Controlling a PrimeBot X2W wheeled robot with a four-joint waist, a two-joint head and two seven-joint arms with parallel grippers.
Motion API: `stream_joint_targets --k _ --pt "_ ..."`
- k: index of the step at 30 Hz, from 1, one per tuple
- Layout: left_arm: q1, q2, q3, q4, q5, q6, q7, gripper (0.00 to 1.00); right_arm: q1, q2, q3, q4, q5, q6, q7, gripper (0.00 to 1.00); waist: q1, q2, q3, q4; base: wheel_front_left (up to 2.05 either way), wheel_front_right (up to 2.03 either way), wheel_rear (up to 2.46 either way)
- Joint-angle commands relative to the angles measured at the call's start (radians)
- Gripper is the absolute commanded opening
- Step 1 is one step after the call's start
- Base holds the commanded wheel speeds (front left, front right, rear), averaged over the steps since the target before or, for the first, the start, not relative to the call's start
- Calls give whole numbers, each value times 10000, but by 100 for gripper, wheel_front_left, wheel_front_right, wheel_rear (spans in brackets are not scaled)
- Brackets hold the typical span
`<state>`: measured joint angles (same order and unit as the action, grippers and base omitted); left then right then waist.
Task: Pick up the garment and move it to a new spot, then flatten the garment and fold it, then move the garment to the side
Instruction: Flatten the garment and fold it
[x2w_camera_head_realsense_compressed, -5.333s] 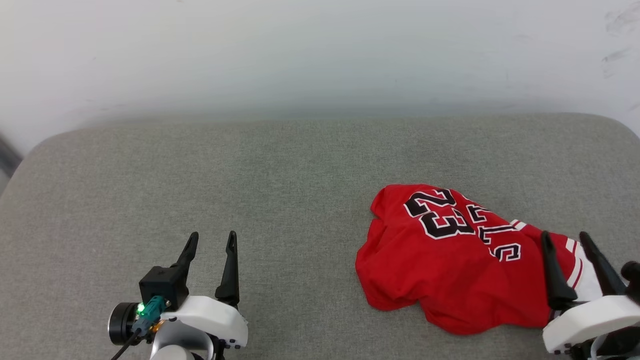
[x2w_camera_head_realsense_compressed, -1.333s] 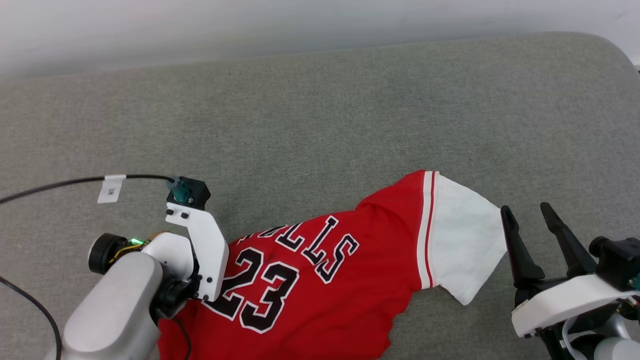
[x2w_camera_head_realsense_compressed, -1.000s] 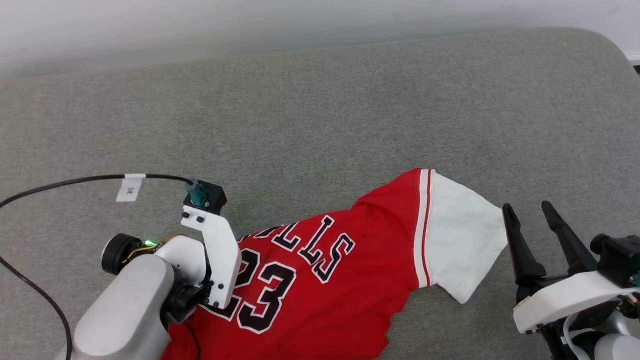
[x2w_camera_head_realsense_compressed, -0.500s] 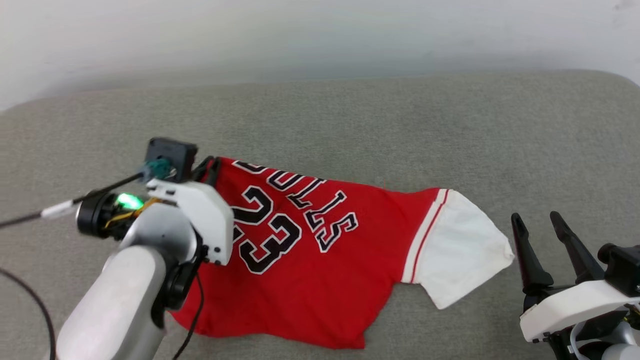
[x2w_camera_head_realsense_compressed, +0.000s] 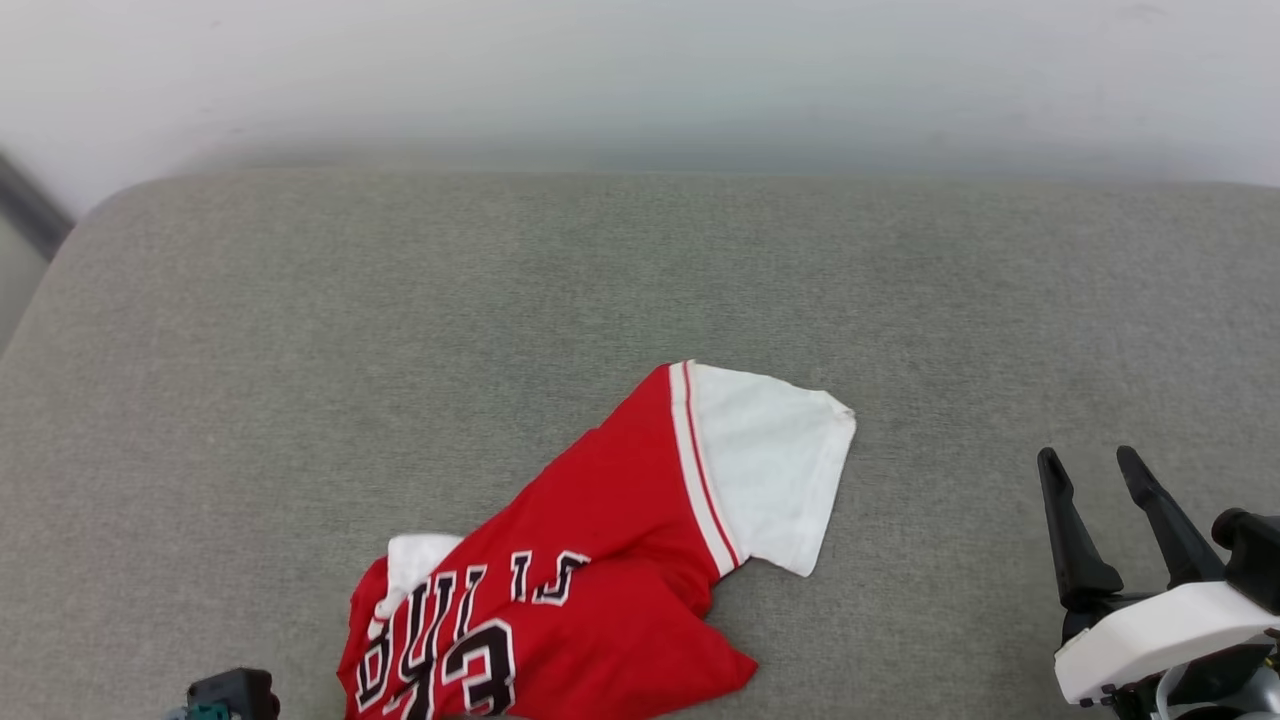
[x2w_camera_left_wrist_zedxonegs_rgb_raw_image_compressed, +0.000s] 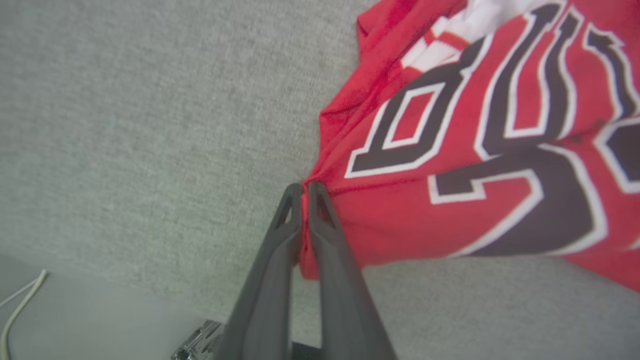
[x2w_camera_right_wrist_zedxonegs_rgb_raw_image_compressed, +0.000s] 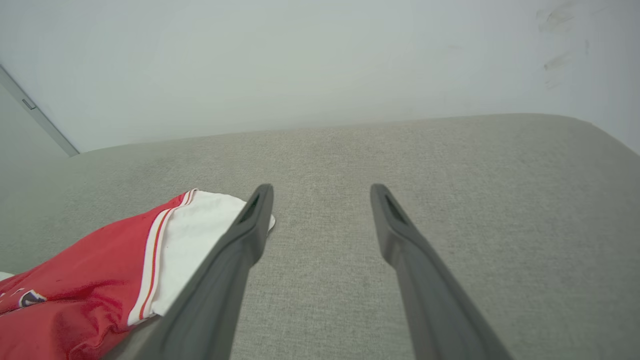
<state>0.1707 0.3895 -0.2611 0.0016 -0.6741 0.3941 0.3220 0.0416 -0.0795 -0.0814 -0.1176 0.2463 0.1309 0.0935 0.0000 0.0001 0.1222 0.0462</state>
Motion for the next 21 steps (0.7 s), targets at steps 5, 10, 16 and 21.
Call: stream_joint_targets --k 5,10,16,21 --pt "1 -354 -76 650 -480 -579 -158 100 -42 7 38 -111 -54 -3 105 100 0 -1 -97 277 0 0 0" --pt "-680 -352 0 771 -174 -935 -1010 100 -47 0 129 -122 -65 -3 169 100 0 -1 -237 203 0 0 0" --pt "-1406 -173 100 415 469 -1019 -2084 100 117 27 126 -31 -11 -3 184 100 0 -1 -348 -37 0 0 0" --pt "-2124 -101 32 21 1160 -1319 -3445 100 172 61 46 57 62 -3 268 100 0 -1 -396 -169 0 0 0"
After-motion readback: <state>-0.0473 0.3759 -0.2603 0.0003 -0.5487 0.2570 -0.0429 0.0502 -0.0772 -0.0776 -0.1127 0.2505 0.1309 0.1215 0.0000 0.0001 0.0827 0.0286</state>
